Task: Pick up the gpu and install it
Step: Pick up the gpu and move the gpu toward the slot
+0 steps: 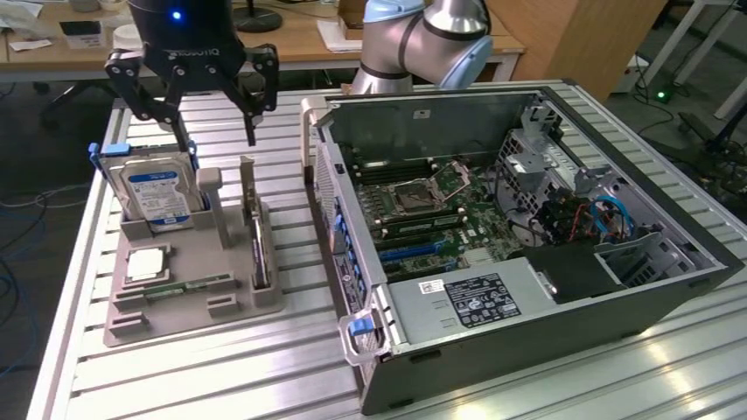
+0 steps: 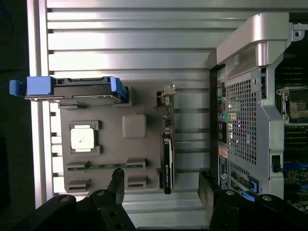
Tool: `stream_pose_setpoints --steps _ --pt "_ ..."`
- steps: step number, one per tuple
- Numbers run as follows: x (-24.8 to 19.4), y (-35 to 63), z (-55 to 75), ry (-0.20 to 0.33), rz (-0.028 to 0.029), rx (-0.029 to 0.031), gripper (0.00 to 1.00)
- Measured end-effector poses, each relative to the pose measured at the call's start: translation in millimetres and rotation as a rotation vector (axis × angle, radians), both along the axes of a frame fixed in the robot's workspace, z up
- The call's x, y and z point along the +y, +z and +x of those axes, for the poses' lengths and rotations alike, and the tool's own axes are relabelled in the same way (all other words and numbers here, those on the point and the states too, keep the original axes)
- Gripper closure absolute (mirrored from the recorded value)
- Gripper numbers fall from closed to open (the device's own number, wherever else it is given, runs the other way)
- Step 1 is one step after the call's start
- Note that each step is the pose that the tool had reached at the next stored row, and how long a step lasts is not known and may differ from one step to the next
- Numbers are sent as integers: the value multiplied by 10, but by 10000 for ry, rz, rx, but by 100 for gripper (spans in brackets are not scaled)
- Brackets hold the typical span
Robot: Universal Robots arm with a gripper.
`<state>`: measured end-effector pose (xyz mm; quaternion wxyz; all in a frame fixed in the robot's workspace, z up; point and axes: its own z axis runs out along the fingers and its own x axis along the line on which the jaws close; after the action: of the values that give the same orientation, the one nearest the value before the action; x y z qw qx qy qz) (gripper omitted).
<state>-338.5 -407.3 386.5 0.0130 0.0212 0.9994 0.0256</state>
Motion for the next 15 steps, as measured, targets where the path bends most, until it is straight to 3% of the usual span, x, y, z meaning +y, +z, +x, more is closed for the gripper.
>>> stream_pose_setpoints --steps 8,15 --pt "1 -25 197 -7 1 -13 28" --pt "-8 -108 198 -10 1 -186 28"
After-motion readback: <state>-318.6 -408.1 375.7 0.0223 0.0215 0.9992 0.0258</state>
